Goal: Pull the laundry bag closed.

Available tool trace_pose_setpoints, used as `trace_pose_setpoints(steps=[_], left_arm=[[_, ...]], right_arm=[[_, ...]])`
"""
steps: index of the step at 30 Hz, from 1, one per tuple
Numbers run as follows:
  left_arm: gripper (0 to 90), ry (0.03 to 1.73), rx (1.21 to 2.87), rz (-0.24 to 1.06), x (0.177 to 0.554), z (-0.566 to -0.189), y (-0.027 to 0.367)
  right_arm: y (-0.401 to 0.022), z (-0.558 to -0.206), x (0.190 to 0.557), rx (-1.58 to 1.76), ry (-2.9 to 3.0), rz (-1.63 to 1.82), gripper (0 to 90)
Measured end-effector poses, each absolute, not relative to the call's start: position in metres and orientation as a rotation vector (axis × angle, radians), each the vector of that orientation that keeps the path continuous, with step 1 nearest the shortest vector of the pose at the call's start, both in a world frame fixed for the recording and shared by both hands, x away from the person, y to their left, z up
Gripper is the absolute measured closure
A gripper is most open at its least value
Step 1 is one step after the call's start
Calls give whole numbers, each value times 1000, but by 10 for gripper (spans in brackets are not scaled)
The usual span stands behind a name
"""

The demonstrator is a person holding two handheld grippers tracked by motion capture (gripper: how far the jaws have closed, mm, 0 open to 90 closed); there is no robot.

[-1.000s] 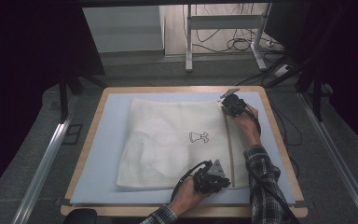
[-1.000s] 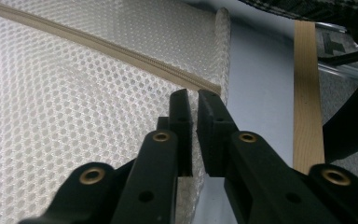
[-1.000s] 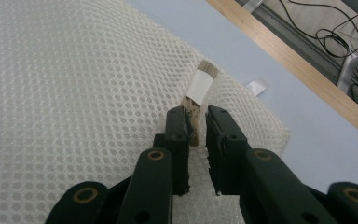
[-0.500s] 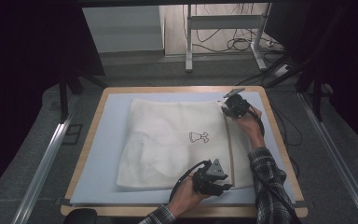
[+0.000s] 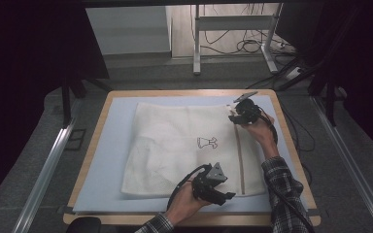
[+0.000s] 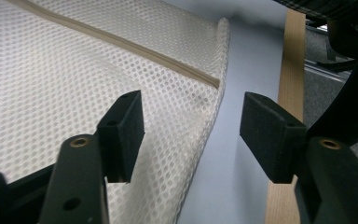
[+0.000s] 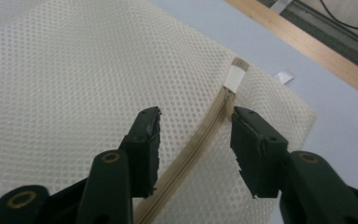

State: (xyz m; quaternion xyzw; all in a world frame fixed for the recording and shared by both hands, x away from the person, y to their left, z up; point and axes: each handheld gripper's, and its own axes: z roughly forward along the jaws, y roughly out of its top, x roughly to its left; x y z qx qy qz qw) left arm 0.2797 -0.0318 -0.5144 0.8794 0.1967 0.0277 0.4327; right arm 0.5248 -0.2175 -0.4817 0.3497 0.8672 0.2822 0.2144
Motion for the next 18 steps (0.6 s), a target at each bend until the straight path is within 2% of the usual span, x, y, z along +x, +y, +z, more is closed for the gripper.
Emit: trace_pose_setpoints(steps=[16,18], left_arm=[[104,516,2197,75,278,-509,-6],[92,520,2201,69,278,-508,-3]], right_arm=[[-217,-479,508,1008,2426,848,237],[-216,-478,506,1002,2425,862,206]])
